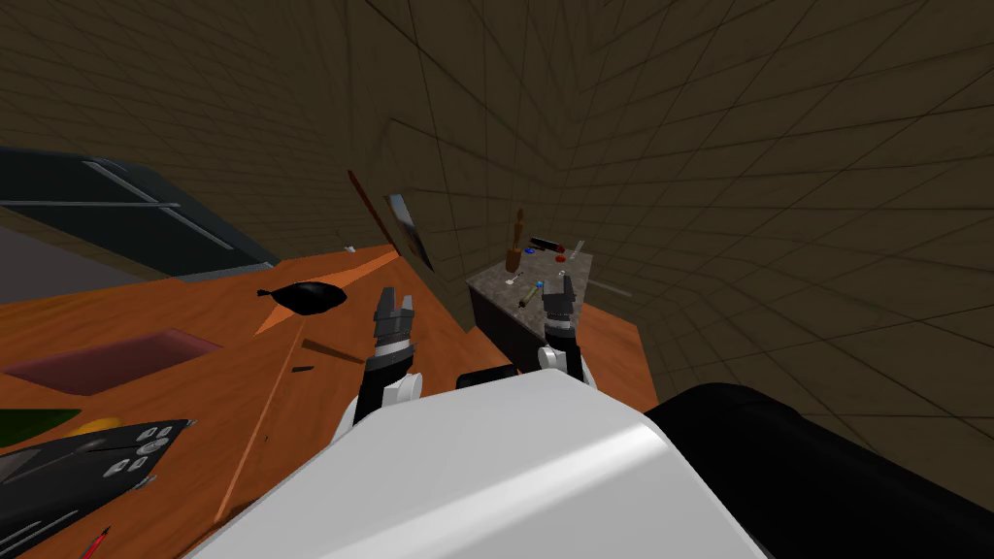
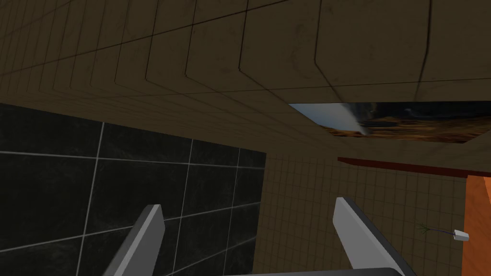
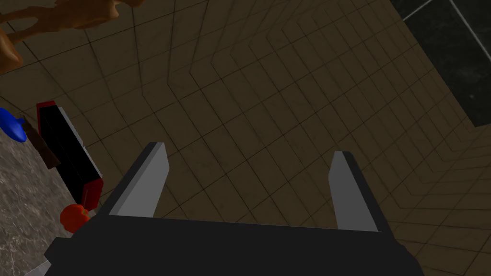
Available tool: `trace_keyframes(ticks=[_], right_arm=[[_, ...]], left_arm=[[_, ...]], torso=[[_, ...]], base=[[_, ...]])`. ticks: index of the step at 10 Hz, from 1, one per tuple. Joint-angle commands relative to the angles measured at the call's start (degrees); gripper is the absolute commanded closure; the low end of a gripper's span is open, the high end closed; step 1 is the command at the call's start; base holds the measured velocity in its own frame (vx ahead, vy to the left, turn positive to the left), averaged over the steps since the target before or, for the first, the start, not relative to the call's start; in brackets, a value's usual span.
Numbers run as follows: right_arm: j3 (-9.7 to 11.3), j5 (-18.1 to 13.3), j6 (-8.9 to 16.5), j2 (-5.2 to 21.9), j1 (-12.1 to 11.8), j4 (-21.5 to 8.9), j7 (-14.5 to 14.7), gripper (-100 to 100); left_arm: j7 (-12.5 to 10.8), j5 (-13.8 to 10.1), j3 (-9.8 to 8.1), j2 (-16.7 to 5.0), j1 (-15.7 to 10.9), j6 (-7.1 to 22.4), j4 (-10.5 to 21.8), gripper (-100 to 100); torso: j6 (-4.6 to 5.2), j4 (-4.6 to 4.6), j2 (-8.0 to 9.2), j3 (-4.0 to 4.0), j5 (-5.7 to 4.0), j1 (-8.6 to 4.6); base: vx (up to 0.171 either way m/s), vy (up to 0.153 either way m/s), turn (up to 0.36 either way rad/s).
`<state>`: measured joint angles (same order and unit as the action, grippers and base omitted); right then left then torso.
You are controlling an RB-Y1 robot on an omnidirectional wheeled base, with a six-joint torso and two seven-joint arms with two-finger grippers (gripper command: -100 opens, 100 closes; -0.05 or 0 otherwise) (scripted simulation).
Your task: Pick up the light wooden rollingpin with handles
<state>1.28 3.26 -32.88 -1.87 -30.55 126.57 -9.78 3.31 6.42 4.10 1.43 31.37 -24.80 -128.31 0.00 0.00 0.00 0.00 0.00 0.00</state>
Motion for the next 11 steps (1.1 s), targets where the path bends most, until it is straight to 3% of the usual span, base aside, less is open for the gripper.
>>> trace_keyframes(ticks=[1, 5, 10, 11], right_arm=[[-0.2, -0.6, 0.2, 2.1, 0.2, 0.2, 0.1, -100], [-1.7, -4.2, 1.3, 8.4, 1.0, 1.0, 0.6, -100], [-5.6, -12.5, 2.1, 16.4, 2.5, 1.2, 2.5, -100], [-5.6, -13.3, 2.1, 16.4, 2.5, 1.2, 2.5, -100]], left_arm=[[0.0, 0.0, 0.00, 0.0, 0.0, 0.0, 0.0, 0], [0.0, 0.0, 0.01, 0.0, 0.0, 0.0, 0.0, 0], [0.0, 0.0, 0.01, 0.0, 0.0, 0.0, 0.0, 0], [0.0, 0.0, 0.01, 0.0, 0.0, 0.0, 0.0, 0]], torso=[[0.00, 0.00, 0.00, 0.00, 0.00, 0.00], [0.00, 0.05, 0.22, 0.13, 0.05, 0.21], [-0.01, 0.09, 0.42, 0.24, 0.06, 0.26], [-0.01, 0.09, 0.40, 0.24, 0.06, 0.26]], base=[[-0.018, 0.019, 0.001], [-0.054, 0.061, 0.006], [-0.100, 0.079, 0.045], [-0.069, 0.053, 0.026]])
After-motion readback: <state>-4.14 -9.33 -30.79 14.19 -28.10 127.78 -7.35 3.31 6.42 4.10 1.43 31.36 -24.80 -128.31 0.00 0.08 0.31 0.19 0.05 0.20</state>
